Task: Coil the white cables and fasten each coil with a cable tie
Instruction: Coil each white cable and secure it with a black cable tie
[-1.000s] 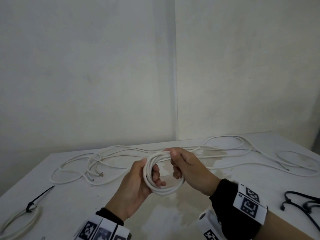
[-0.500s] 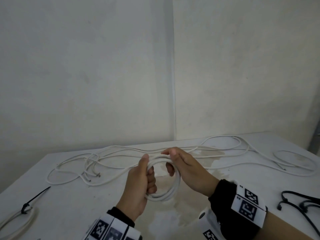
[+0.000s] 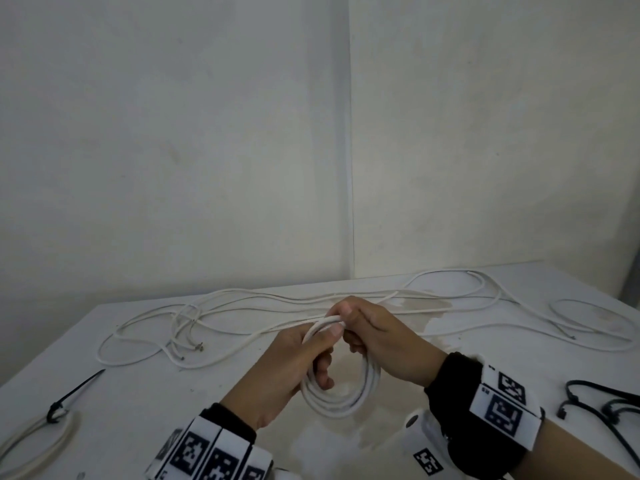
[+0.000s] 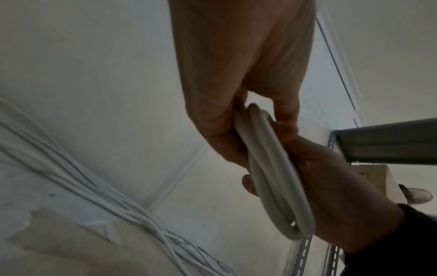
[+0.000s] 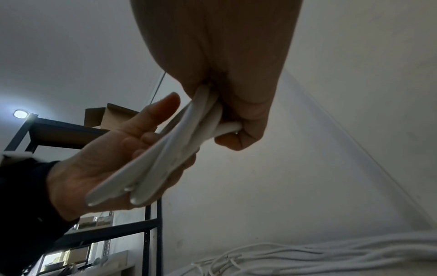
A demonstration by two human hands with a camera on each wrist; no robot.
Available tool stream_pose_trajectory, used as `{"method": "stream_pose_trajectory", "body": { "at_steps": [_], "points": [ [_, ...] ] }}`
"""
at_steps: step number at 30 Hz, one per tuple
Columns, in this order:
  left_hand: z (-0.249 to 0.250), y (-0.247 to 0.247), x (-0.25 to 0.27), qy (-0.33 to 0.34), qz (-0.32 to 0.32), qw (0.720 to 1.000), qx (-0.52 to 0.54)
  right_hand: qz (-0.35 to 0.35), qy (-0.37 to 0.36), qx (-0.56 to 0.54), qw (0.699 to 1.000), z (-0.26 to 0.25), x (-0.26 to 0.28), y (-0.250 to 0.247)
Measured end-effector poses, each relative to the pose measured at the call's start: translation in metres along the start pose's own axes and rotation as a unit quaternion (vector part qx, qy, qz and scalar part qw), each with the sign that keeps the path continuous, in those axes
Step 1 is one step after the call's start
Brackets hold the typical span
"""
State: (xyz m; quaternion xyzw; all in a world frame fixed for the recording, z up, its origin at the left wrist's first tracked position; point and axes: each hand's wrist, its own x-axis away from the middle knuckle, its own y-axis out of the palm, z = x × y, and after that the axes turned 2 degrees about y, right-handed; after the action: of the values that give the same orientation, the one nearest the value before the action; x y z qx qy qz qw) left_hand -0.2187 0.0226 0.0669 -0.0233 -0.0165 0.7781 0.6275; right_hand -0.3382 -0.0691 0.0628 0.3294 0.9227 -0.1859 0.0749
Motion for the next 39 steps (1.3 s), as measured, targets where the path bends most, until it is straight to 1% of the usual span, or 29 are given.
{"method": "stream_pose_trajectory", "body": {
  "at_steps": [2, 4, 5, 6, 8, 9, 11, 13, 15, 18, 21, 24, 29, 36, 39],
  "points": [
    [-0.002, 0.004, 0.000, 0.002, 0.007, 1.000, 0.021, 0.004, -0.001, -0.006, 1.000, 0.001, 0.001, 0.000],
    [-0.006, 0.008, -0.001, 0.011, 0.031, 0.999, 0.039, 0.042, -0.003, -0.006, 0.999, 0.004, 0.001, 0.000],
    [-0.007, 0.010, -0.001, 0.016, 0.043, 0.998, 0.052, 0.065, 0.009, -0.013, 0.998, 0.006, 0.000, -0.001],
    [-0.009, 0.012, -0.001, 0.022, 0.054, 0.996, 0.065, 0.082, 0.031, -0.023, 0.996, 0.008, 0.000, -0.003],
    [-0.010, 0.013, -0.002, 0.037, 0.076, 0.993, 0.080, 0.079, 0.100, -0.054, 0.990, 0.008, 0.002, -0.003],
    [-0.011, 0.012, -0.003, 0.043, 0.084, 0.992, 0.080, 0.064, 0.132, -0.092, 0.985, 0.007, 0.003, -0.002],
    [-0.013, 0.011, -0.004, 0.051, 0.093, 0.992, 0.071, 0.046, 0.155, -0.184, 0.970, 0.004, 0.006, 0.001],
    [-0.015, 0.010, -0.005, 0.051, 0.085, 0.993, 0.061, 0.053, 0.152, -0.230, 0.960, 0.004, 0.007, 0.001],
    [-0.018, 0.007, -0.005, 0.043, 0.071, 0.995, 0.047, 0.054, 0.145, -0.242, 0.958, 0.005, 0.007, -0.001],
    [-0.018, -0.002, -0.006, 0.025, 0.027, 0.999, 0.002, 0.053, 0.138, -0.215, 0.965, 0.006, 0.007, -0.002],
    [-0.014, -0.003, -0.009, 0.009, 0.003, 1.000, 0.003, 0.060, 0.134, -0.174, 0.974, 0.006, 0.007, -0.002],
    [-0.010, 0.006, -0.011, 0.003, 0.017, 0.999, 0.033, 0.056, 0.129, -0.167, 0.976, 0.005, 0.008, -0.004],
    [-0.010, 0.020, -0.015, 0.007, 0.063, 0.996, 0.067, 0.057, 0.129, -0.223, 0.965, 0.005, 0.014, -0.009],
    [-0.012, 0.037, -0.017, 0.026, 0.058, 0.997, 0.048, 0.061, 0.118, -0.190, 0.973, 0.008, 0.026, -0.023],
    [-0.013, 0.048, -0.021, 0.024, 0.052, 0.997, 0.043, 0.083, 0.122, -0.170, 0.974, 0.010, 0.034, -0.032]
  ]
}}
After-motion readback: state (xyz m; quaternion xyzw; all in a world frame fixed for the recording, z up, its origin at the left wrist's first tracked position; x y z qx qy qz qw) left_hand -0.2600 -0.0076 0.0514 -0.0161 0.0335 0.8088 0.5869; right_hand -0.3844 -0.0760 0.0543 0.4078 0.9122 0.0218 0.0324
